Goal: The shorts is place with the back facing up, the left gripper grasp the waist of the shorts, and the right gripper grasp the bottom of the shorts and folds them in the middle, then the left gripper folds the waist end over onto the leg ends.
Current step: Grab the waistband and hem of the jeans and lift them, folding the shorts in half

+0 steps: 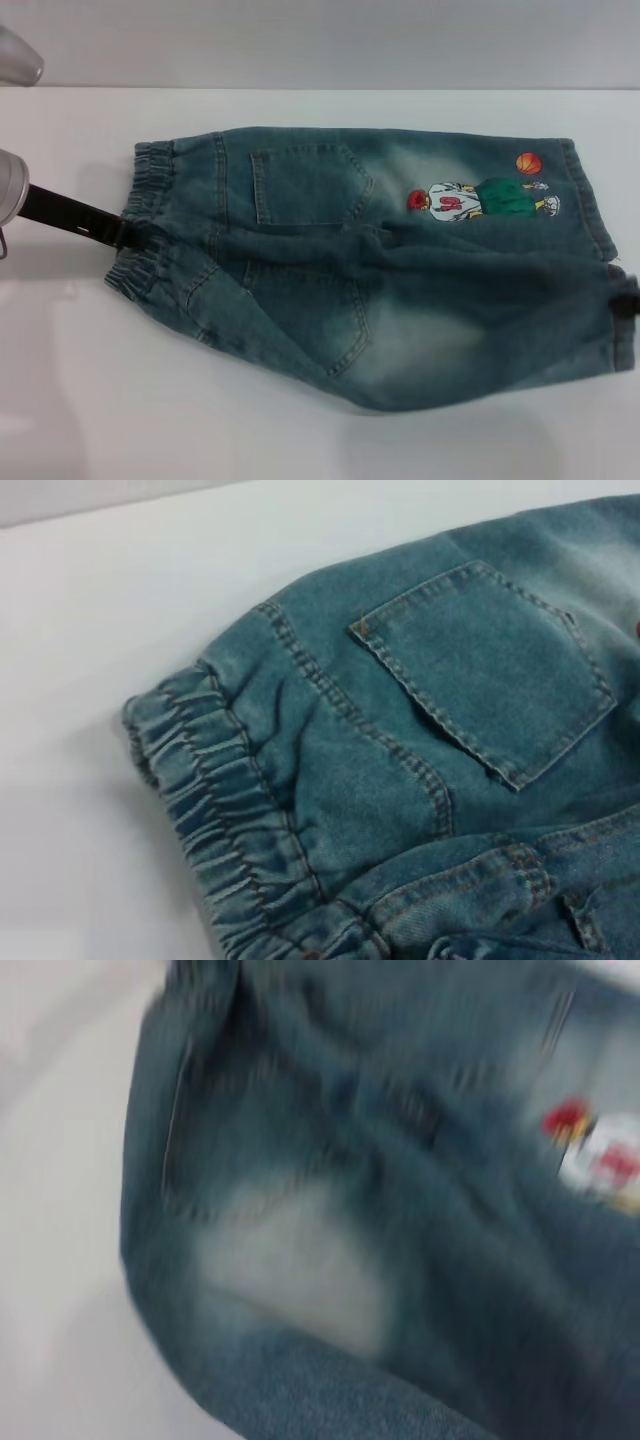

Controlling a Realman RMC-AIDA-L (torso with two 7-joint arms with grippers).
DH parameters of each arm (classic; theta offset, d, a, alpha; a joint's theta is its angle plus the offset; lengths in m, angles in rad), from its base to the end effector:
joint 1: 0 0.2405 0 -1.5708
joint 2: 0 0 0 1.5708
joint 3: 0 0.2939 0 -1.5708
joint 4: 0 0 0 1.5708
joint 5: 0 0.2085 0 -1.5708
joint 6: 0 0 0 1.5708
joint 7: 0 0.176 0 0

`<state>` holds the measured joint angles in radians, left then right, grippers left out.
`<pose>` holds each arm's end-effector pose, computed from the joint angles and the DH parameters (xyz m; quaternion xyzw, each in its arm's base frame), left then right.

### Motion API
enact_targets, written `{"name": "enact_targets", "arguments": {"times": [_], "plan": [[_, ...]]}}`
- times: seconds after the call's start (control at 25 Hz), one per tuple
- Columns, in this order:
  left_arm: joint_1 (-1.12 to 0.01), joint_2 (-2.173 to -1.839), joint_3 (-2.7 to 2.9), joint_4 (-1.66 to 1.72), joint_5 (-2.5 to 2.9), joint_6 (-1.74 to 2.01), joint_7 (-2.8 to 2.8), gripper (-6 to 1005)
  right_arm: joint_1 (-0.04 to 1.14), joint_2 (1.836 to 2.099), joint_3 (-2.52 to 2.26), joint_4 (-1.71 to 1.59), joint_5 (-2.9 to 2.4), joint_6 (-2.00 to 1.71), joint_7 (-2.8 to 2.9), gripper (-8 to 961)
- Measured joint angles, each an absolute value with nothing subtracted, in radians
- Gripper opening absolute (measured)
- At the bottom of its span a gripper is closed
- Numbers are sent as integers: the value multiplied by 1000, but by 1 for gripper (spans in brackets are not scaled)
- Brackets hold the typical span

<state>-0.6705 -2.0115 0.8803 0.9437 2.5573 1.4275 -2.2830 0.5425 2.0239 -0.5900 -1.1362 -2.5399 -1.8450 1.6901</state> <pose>-0.2984 0.4170 -0.0007 -0.8751 -0.4373 0.0573 0.1993 0.3170 0.3407 0.0438 -0.9577 0.2614 -0.0224 0.1186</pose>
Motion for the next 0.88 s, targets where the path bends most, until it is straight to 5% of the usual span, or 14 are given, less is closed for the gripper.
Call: {"name": "enact_targets", "arguments": {"times": [0.88], "plan": [[-684, -2049, 896, 989, 2558, 1316, -2238, 95, 426, 2071, -510, -1199, -2109, -1660, 1492, -1]]}}
